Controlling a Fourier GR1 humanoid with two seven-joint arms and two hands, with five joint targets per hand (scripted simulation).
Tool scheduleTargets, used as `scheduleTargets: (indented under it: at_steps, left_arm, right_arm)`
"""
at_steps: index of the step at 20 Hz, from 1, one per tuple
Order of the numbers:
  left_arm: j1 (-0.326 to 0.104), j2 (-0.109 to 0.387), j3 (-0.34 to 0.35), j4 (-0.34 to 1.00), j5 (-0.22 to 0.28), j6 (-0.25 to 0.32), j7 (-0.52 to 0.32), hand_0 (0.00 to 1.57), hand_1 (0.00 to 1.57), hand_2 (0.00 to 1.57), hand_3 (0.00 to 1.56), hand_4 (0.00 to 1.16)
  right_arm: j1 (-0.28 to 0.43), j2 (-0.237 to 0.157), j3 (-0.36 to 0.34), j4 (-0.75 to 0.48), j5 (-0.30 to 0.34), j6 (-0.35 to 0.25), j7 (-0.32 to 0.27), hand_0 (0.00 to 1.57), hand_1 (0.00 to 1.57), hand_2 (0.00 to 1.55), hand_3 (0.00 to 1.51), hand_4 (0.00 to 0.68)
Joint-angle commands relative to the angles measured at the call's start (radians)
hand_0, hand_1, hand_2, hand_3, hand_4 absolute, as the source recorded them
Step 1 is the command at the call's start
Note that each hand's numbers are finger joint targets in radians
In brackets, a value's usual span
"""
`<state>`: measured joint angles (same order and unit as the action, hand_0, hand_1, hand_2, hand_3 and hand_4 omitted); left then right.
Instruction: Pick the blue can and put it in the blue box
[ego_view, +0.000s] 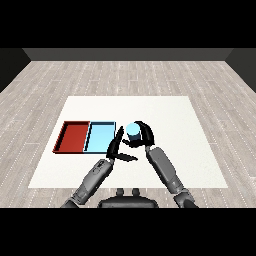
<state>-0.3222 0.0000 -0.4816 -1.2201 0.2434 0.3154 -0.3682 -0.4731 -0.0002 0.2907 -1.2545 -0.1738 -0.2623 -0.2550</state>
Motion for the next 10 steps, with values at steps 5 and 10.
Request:
scheduleTargets:
  at_steps: [5, 10]
  left_arm:
    - [-0.073, 0.0, 0.043, 0.104, 0.061, -0.038, -0.029, 0.0, 0.0, 0.0, 0.0, 0.0]
    - [-0.09, 0.0, -0.063, 0.134, 0.125, 0.057, -0.049, 0.0, 0.0, 0.0, 0.0, 0.0]
  right_arm:
    - [0.013, 0.0, 0.093, -0.009, -0.005, -0.046, -0.015, 1.43, 1.43, 1.46, 1.38, 0.55]
    - [-0.01, 0.0, 0.041, 0.001, -0.015, 0.004, -0.018, 1.43, 1.43, 1.46, 1.38, 0.559]
